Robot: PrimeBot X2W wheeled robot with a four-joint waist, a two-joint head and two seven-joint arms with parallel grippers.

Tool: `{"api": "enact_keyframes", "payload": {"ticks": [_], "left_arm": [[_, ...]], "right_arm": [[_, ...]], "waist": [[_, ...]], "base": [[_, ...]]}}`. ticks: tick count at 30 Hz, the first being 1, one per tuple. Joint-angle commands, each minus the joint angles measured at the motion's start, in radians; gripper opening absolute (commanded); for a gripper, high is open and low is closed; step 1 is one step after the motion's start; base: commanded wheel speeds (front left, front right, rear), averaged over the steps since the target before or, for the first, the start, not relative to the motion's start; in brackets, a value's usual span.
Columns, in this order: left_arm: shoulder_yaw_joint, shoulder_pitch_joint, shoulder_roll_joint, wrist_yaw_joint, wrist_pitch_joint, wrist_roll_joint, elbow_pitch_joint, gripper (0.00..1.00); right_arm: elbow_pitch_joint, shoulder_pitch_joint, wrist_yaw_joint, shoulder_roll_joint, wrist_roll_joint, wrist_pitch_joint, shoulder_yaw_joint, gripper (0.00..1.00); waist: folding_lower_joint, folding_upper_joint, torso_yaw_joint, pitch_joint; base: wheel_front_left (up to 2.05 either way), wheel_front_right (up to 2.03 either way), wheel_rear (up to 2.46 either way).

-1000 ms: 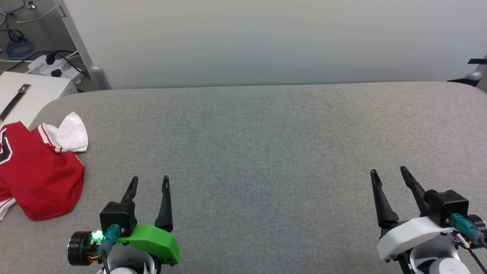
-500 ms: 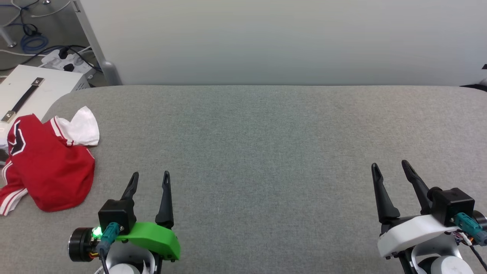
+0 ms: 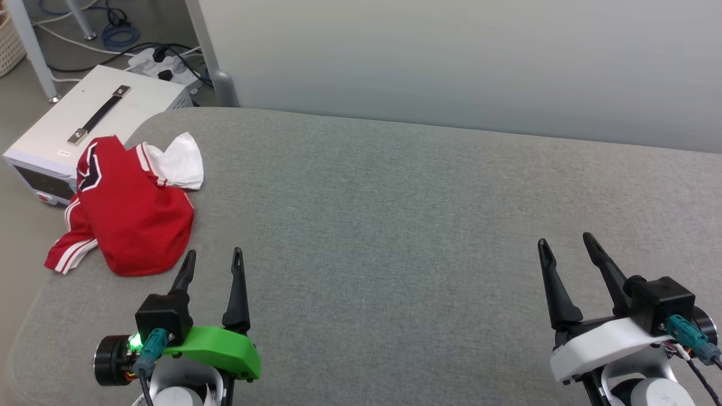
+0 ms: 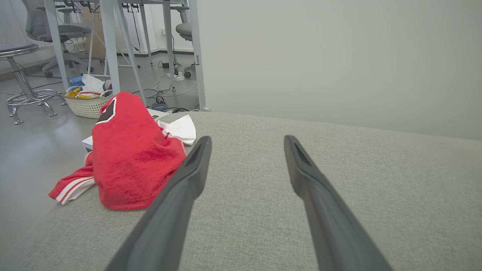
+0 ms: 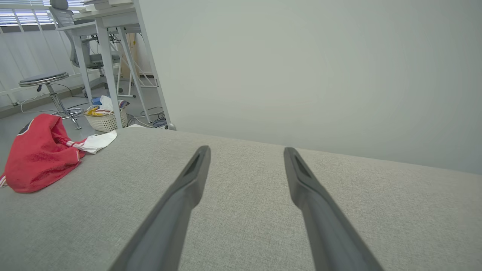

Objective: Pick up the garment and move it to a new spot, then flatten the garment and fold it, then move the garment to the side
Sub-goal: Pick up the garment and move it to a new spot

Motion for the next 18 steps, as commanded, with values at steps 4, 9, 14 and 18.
{"api": "enact_keyframes", "payload": {"ticks": [4,9,14,18], "left_arm": [[0.016,-0.021,-0.003,-0.003,-0.019,-0.008,0.010,1.00],[0.029,-0.023,-0.003,-0.004,-0.030,-0.013,0.016,1.00],[0.041,-0.027,-0.003,-0.008,-0.040,-0.020,0.021,1.00],[0.048,-0.030,-0.003,-0.008,-0.048,-0.029,0.023,1.00]], "right_arm": [[-0.009,-0.010,-0.005,-0.013,0.007,0.002,0.020,1.00],[-0.011,-0.016,-0.005,-0.027,0.012,0.002,0.041,1.00],[-0.017,-0.024,-0.006,-0.038,0.016,0.000,0.057,1.00],[-0.022,-0.030,-0.006,-0.044,0.020,-0.002,0.069,1.00]], "waist": [[0.0000,0.0000,0.078,0.006],[0.0000,0.0000,0.135,0.011],[0.0000,0.0000,0.190,0.016],[0.0000,0.0000,0.233,0.019]], "base": [[0.00,0.00,0.00],[0.00,0.00,0.00],[0.00,0.00,0.00],[0.00,0.00,0.00]]}}
